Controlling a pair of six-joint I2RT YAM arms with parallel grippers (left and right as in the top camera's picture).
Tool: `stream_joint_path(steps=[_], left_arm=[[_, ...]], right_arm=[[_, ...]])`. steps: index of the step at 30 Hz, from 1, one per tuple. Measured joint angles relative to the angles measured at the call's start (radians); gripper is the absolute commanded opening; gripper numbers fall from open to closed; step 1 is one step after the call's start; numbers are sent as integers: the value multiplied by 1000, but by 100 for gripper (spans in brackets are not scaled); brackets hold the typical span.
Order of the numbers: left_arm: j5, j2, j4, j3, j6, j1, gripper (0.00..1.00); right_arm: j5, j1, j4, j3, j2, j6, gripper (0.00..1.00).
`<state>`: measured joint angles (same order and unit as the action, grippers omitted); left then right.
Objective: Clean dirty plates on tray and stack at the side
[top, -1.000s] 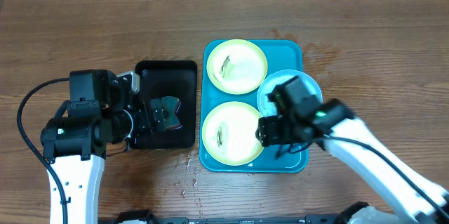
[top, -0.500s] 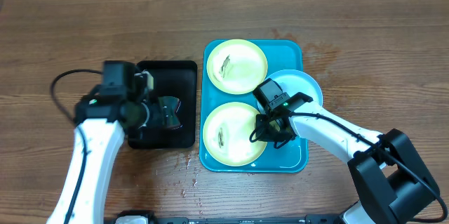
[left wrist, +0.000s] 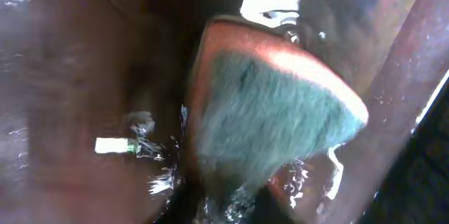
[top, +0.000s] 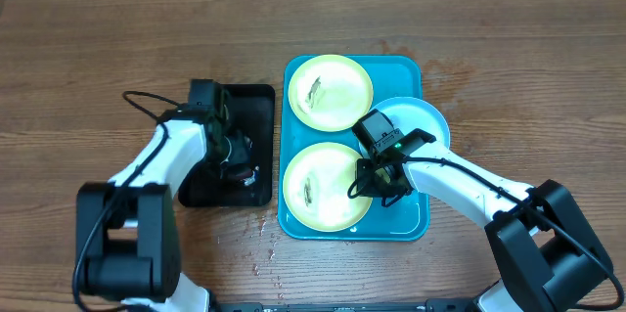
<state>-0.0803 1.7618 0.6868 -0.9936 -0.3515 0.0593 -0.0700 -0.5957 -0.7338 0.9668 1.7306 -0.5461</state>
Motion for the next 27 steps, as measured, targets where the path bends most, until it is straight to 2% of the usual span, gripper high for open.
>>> stream_joint_path(steps=[6, 11, 14, 20, 27], left_arm=[[-38, 5, 47, -21, -3, -2, 4], [-56, -5, 263, -114, -6, 3, 4], [-74, -51, 336, -176, -5, 29, 4], [-163, -127, 296, -209, -37, 176, 4], [-206, -19, 120, -191, -205, 412, 4]], right_arm=[[0, 0, -2, 1, -2, 0, 4], [0, 0, -2, 1, -3, 0, 4], [0, 0, -2, 1, -3, 0, 4], [1, 0, -3, 1, -3, 0, 4], [1, 0, -3, 2, -3, 0, 4]])
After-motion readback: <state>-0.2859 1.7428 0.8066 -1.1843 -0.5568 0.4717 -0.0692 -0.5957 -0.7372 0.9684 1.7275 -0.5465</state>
